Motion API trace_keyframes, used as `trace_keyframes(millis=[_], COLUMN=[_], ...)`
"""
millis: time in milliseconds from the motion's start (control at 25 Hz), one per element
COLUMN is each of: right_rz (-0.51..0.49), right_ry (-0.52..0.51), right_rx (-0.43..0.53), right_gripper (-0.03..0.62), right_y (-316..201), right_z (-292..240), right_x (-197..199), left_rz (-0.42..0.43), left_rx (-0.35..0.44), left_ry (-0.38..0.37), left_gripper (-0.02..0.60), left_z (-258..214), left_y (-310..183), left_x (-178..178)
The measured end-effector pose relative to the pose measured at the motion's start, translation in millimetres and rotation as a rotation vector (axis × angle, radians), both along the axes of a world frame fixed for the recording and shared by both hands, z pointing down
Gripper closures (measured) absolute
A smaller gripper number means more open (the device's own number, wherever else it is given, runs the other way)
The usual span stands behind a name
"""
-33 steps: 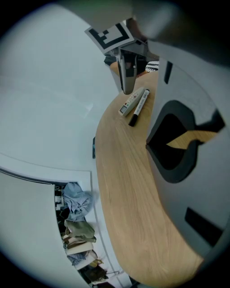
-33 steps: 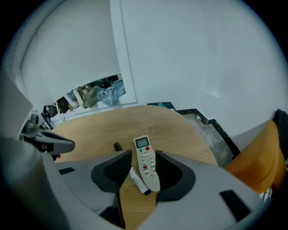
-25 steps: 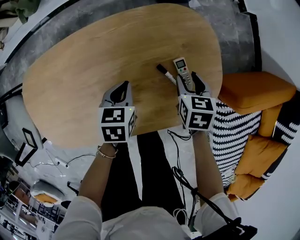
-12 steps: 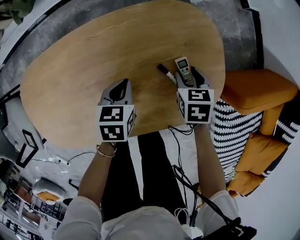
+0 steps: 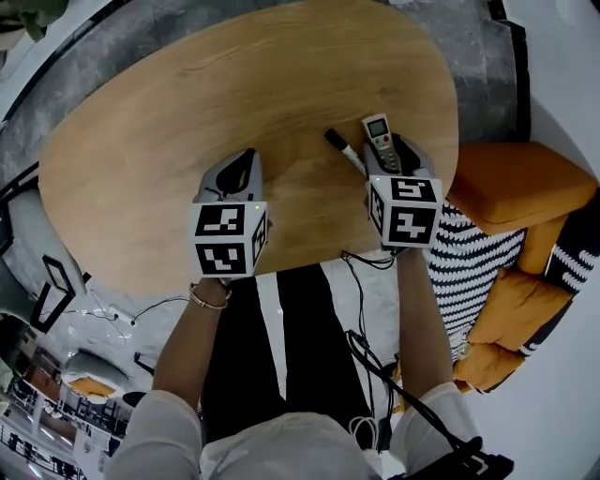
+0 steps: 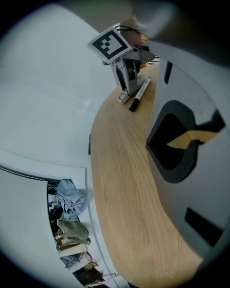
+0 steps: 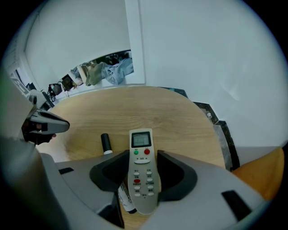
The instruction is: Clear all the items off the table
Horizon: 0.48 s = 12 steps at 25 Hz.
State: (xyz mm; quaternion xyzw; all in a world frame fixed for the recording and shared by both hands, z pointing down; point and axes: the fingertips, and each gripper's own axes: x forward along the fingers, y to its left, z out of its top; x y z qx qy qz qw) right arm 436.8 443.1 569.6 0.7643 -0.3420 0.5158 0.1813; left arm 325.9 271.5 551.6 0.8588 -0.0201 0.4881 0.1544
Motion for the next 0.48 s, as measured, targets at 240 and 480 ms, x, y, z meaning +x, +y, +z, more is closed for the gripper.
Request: trace_keyframes(millis=[240,480], right_rz=[-0.003,-0.036], right_ry=[0.036,0.063], right_rx=[0.0,0.009], right_gripper=[0.388,0.387], right_y=[-6.1,-27.0], right_z=[-13.1,-31.1], right_x=[4.3,-3.8], left_rz=[-0.025,-0.071], left_rx=[-0.005,-0.008], left_ry=[0.005,0.02], left_gripper=[0.574,0.574], left_z=[-3.4,-14.9], left_y=[-9.5,-24.3], left_x=[-6.0,-20.0])
